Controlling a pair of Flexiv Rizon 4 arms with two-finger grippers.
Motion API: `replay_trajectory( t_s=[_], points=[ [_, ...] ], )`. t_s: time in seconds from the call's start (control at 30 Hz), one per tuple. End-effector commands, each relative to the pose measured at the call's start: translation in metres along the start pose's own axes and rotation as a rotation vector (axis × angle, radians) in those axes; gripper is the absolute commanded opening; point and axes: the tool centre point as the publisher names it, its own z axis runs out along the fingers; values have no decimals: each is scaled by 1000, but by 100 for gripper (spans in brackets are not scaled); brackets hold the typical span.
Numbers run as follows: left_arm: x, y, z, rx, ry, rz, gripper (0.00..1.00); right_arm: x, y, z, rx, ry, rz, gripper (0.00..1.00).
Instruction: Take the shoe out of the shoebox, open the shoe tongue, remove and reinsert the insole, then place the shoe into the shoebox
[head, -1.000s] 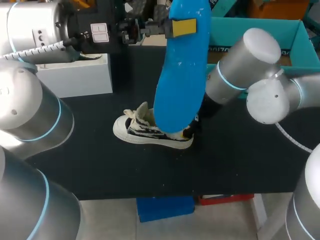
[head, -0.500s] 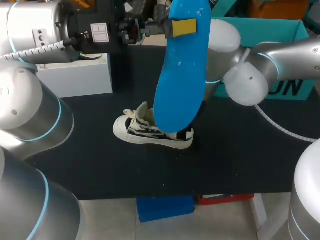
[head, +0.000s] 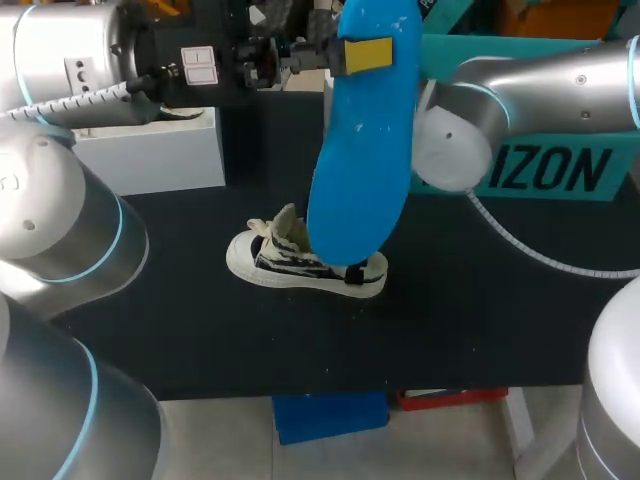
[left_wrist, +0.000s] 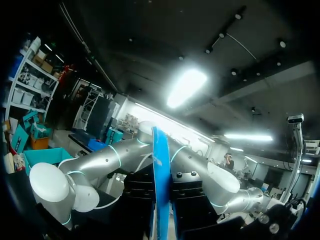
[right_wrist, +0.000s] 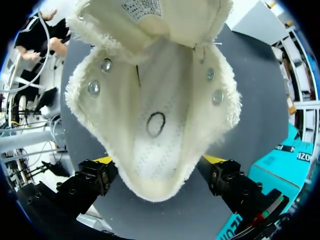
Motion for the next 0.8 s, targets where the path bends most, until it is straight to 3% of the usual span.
replay_trajectory(
  t_s=[0.03, 0.5, 0.8],
  points=[
    [0, 0, 1, -1, -4, -1, 0, 1, 2, 2, 14, -1, 5, 100],
    [0, 0, 1, -1, -4, -1, 0, 3, 1, 1, -6, -5, 5, 100],
    [0, 0, 1, -1, -4, -1, 0, 2, -8, -10, -96, -27, 25, 100]
  ],
)
